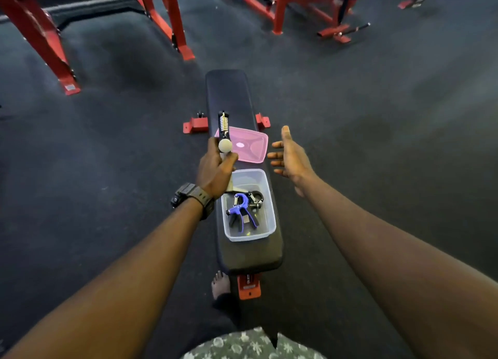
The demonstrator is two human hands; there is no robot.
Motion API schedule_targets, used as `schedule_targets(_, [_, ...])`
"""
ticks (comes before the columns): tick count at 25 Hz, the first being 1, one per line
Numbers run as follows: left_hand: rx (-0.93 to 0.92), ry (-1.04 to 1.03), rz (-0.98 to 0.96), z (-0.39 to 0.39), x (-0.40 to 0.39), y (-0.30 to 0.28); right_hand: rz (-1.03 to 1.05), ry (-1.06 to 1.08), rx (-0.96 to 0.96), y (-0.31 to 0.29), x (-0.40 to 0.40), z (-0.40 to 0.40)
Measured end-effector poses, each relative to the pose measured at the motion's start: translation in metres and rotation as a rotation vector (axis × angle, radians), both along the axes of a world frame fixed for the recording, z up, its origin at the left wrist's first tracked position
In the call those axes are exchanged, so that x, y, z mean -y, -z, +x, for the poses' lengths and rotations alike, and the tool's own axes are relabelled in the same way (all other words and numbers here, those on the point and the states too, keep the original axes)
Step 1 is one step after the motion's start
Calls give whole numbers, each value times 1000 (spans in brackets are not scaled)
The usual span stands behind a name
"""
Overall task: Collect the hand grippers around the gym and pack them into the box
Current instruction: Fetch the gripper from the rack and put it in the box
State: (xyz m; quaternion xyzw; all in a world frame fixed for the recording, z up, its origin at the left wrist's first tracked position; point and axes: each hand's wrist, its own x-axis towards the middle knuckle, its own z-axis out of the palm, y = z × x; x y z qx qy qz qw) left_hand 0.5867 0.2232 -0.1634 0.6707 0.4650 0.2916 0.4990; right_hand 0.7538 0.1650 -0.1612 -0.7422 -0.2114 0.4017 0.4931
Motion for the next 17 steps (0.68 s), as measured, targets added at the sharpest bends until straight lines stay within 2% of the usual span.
schedule_targets(7, [-179, 69, -221, 11, -50, 81, -188, 10, -110, 73, -56, 14])
schedule_targets(17, [-229, 33, -277, 51, -82, 121, -297, -142, -179, 131, -99, 44])
